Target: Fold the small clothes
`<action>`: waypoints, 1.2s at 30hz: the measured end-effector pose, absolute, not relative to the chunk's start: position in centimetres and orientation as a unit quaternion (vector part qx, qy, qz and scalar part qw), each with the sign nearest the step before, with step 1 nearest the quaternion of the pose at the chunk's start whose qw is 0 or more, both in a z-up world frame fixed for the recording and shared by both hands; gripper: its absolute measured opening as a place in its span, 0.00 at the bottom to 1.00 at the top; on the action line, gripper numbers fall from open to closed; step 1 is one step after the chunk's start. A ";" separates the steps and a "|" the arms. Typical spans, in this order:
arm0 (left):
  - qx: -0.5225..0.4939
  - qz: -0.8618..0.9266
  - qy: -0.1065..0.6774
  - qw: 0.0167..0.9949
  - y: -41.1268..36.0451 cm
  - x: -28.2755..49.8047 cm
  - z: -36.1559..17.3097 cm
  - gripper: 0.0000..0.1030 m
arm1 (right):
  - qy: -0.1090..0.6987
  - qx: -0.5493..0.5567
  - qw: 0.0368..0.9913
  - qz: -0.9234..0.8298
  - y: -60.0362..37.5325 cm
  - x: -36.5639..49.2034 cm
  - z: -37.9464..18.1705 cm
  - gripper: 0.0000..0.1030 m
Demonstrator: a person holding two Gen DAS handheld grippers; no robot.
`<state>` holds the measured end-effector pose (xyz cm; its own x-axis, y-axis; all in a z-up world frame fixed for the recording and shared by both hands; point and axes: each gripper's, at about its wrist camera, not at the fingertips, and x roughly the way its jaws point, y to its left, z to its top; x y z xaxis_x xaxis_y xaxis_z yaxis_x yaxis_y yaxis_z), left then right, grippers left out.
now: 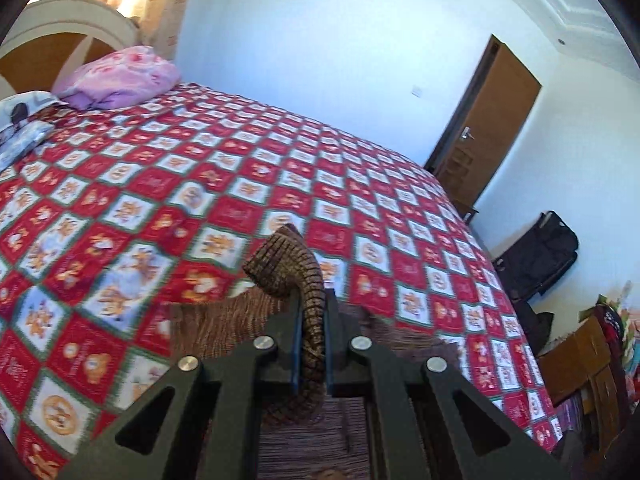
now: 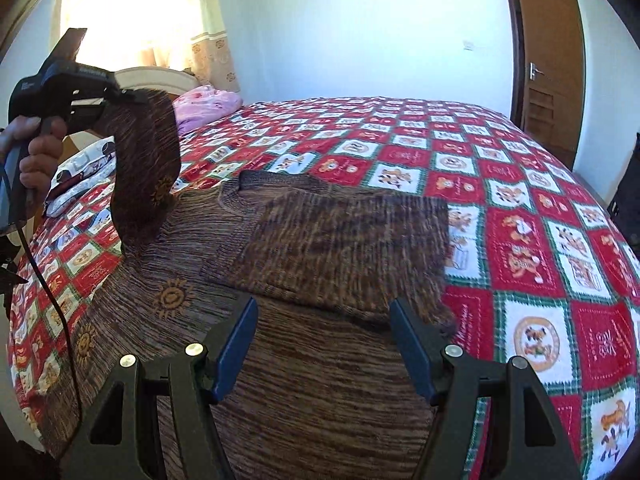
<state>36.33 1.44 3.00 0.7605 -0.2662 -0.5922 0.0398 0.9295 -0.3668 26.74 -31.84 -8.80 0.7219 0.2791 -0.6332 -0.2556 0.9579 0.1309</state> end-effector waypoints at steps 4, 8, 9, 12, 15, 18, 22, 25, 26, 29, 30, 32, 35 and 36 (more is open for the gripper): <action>-0.163 -0.104 0.340 0.920 -1.8 36.7 2.7 0.08 | 0.350 0.027 0.926 0.142 -32.4 26.4 -9.3 0.67; -0.139 -0.114 0.355 0.917 -5.8 37.0 0.6 0.08 | 0.353 0.035 0.924 0.141 -32.6 26.1 -9.9 0.67; -0.131 -0.114 0.358 0.917 -6.7 37.1 -0.2 0.08 | 0.355 0.036 0.923 0.141 -32.6 26.0 -10.1 0.67; -0.103 -0.106 0.365 0.919 -9.4 37.3 -2.4 0.08 | 0.360 0.039 0.922 0.139 -32.7 25.7 -10.7 0.67; -0.074 -0.097 0.369 0.921 -11.7 37.6 -4.3 0.09 | 0.363 0.042 0.921 0.137 -32.8 25.4 -11.2 0.67; -0.051 -0.102 0.388 0.915 -13.7 37.5 -6.0 0.17 | 0.366 0.040 0.920 0.136 -33.0 25.4 -11.6 0.67; -0.021 -0.122 0.390 0.912 -13.8 35.6 -5.9 0.24 | 0.367 0.046 0.919 0.137 -33.3 25.4 -11.8 0.67; 0.007 -0.114 0.356 0.928 -11.2 33.5 -5.0 0.60 | 0.367 0.047 0.919 0.135 -33.4 25.3 -11.7 0.67; 0.020 -0.097 0.345 0.933 -10.3 33.2 -5.1 0.66 | 0.367 0.044 0.919 0.134 -33.4 25.3 -11.6 0.67; 0.084 -0.013 0.328 0.941 -5.9 33.0 -5.9 0.68 | 0.366 0.037 0.920 0.137 -33.2 25.5 -10.6 0.67; 0.109 0.021 0.339 0.934 -4.0 33.5 -6.8 0.68 | 0.368 0.038 0.919 0.140 -33.1 25.8 -10.2 0.67; 0.129 0.049 0.369 0.919 -1.7 34.3 -8.5 0.68 | 0.376 0.044 0.913 0.152 -32.8 27.0 -9.2 0.67; 0.127 0.070 0.408 0.901 1.3 34.5 -11.1 0.68 | 0.394 0.078 0.898 0.181 -31.9 29.8 -8.0 0.67; 0.120 0.066 0.414 0.900 1.7 34.3 -11.7 0.68 | 0.396 0.087 0.896 0.181 -31.6 30.8 -7.8 0.67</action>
